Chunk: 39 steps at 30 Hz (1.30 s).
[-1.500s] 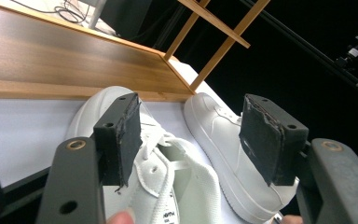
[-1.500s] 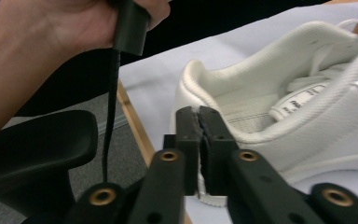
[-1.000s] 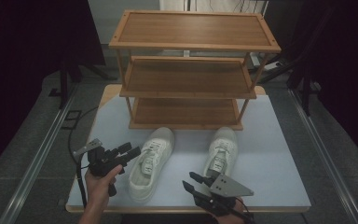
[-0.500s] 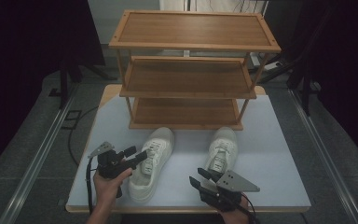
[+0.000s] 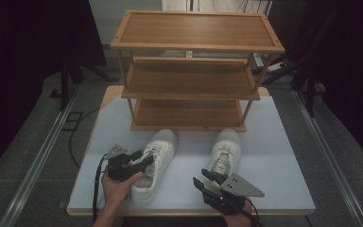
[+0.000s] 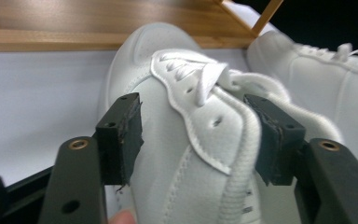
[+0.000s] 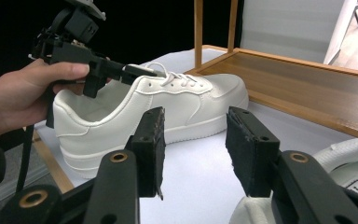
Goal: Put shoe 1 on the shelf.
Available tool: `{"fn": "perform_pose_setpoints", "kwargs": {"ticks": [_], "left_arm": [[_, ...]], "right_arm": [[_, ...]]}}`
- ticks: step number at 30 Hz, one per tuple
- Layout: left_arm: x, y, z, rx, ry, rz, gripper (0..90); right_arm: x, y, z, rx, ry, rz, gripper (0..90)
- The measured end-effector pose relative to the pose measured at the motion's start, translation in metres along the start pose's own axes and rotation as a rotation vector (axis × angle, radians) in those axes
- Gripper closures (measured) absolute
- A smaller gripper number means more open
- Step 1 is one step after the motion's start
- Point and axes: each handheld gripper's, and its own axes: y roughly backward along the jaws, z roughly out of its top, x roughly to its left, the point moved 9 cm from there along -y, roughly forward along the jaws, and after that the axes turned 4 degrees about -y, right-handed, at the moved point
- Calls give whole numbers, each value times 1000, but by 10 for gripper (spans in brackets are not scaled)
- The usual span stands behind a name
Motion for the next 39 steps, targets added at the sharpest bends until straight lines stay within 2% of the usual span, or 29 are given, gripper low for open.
{"fn": "perform_pose_setpoints", "kwargs": {"ticks": [2, 6, 9, 13, 20, 24, 30, 32, 33, 34, 39], "left_arm": [[2, -1, -1, -2, 9, 13, 431], [5, -5, -3, 4, 20, 13, 467], [6, -6, -2, 6, 14, 12, 492], [6, -7, 3, -19, -30, 27, 597], [8, -4, 3, -39, -23, 22, 756], [12, 0, 3, -64, -3, 15, 799], [16, 3, 3, -89, 17, -11, 809], [18, 6, 4, -98, 44, -31, 813], [18, 6, 4, -98, 44, -31, 814], [19, 9, 4, -114, 67, -49, 814], [20, 16, 8, -152, 101, -82, 814]], "right_arm": [[-1, 0, -1, 2, -3, -2, 574], [-1, -2, -3, 7, -10, -1, 574], [0, -3, -4, 11, -8, 2, 573], [1, -6, -9, 26, -9, 3, 572], [1, -5, -7, 18, -7, -4, 573], [0, -4, -6, 12, -4, -10, 573], [-1, -3, -4, 5, -8, -14, 573], [-1, -2, -4, 2, -8, -16, 573], [-1, -2, -4, 2, -8, -16, 573], [-2, -2, -3, 0, -10, -17, 573], [-3, -1, -3, -3, -11, -18, 572]]}}
